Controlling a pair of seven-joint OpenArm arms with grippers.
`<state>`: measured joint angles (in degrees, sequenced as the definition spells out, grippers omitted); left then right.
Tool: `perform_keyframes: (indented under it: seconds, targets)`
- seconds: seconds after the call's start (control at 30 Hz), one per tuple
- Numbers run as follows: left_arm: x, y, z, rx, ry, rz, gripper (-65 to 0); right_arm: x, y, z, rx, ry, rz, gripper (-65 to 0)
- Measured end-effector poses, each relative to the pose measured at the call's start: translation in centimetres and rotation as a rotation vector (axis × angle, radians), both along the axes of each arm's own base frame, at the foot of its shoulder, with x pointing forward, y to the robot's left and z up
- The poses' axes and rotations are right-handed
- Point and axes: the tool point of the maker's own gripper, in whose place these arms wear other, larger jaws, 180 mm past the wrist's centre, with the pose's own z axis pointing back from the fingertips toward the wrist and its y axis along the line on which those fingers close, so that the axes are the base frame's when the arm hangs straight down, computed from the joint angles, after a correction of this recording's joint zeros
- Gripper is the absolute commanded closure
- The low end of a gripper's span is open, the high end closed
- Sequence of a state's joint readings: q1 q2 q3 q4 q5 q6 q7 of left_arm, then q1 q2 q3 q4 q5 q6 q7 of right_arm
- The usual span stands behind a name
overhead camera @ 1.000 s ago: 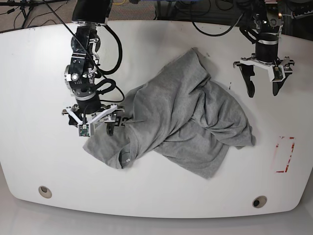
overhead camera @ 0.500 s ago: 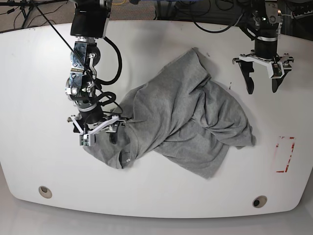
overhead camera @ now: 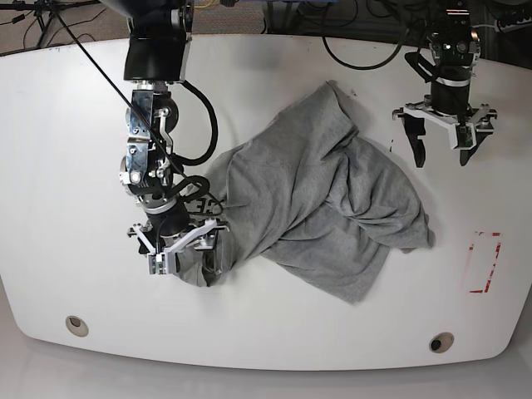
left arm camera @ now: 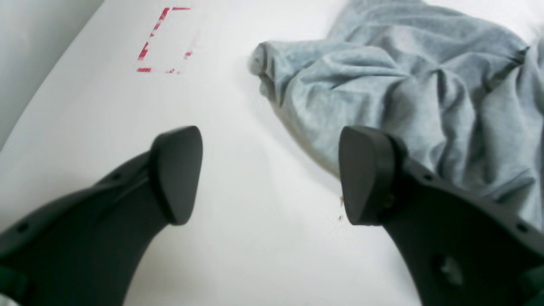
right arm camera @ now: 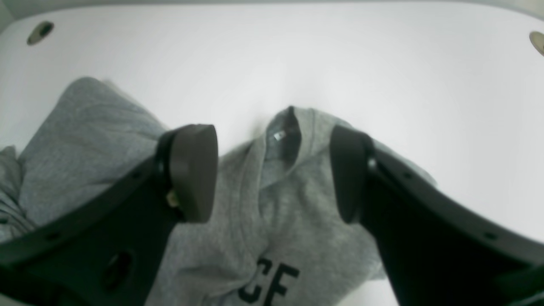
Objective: Fold the T-shirt properly
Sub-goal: 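Reach the right gripper down to the T-shirt hem near the printed letters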
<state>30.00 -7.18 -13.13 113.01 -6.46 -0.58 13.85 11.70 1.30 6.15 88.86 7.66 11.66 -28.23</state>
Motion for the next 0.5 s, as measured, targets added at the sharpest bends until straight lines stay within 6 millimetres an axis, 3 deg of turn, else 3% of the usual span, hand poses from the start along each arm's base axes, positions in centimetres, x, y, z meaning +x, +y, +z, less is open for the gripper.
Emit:
perform_keyframes:
  seconds: [0.13, 0.3, 0.5]
  targets:
    - [-0.2, 0.1, 0.2, -0.014, -0.02, 0.008, -46.1, 1.6, -0.9, -1.3, -0.016, 0.057, -0.021, -40.0]
    - [-0.5, -0.1, 0.2, -0.02, -0.031, 0.001, -46.2, 2.9, -2.0, -0.7, 0.01, 0.036, -0.054, -40.1]
    - [-0.9, -0.1, 0.2, -0.017, -0.019, 0.0, -46.2, 2.5, -3.7, -0.6, 0.104, 0.026, -0.141, -40.1]
